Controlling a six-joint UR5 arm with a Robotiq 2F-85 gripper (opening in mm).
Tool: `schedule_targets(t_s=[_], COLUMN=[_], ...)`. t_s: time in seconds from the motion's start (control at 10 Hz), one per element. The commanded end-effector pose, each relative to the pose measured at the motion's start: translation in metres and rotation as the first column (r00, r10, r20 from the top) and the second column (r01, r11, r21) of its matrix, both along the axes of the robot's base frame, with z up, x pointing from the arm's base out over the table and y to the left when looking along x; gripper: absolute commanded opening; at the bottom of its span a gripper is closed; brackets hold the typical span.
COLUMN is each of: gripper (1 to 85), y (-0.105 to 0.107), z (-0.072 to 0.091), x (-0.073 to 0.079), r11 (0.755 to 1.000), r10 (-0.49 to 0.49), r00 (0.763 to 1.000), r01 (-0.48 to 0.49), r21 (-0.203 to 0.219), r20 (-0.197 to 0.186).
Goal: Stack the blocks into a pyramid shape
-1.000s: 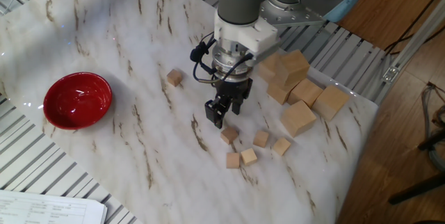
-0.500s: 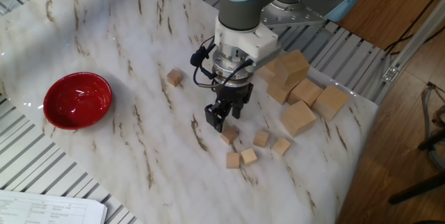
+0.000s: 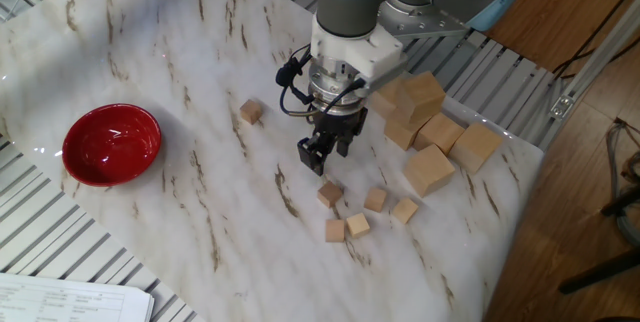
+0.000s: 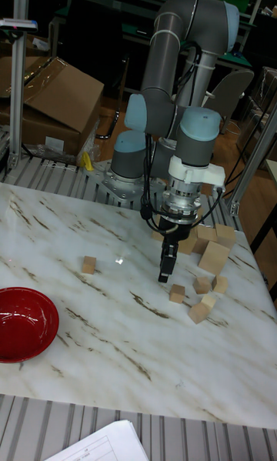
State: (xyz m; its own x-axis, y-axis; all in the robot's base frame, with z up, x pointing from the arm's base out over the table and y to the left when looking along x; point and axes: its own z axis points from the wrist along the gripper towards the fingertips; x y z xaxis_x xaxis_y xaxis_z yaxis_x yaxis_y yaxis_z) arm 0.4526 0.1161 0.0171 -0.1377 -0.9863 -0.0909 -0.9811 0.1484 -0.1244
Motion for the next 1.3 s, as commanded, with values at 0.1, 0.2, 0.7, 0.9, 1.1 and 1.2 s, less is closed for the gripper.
schedule_targets(t_s=[0.1, 0.2, 0.7, 0.9, 1.1, 1.2], gripper=[57.7, 57.7, 61.0, 61.7, 61.7, 62.0], y=[-0.001, -0.005, -0.009, -0.011, -0.011, -0.010], z=[0.001, 0.000, 0.000, 0.000, 0.001, 0.001], x=[-0.020, -0.020, -0.023, -0.021, -0.014, -0.009], r11=[1.000, 1.000, 0.999, 0.999, 0.998, 0.997], r10=[-0.030, -0.025, -0.038, -0.044, -0.064, -0.072], r00=[0.997, 0.997, 0.996, 0.996, 0.997, 0.997], r01=[0.031, 0.025, 0.036, 0.041, 0.063, 0.071], r21=[0.006, -0.010, -0.026, -0.033, -0.029, -0.025], r20=[-0.074, -0.073, -0.086, -0.078, -0.051, -0.035])
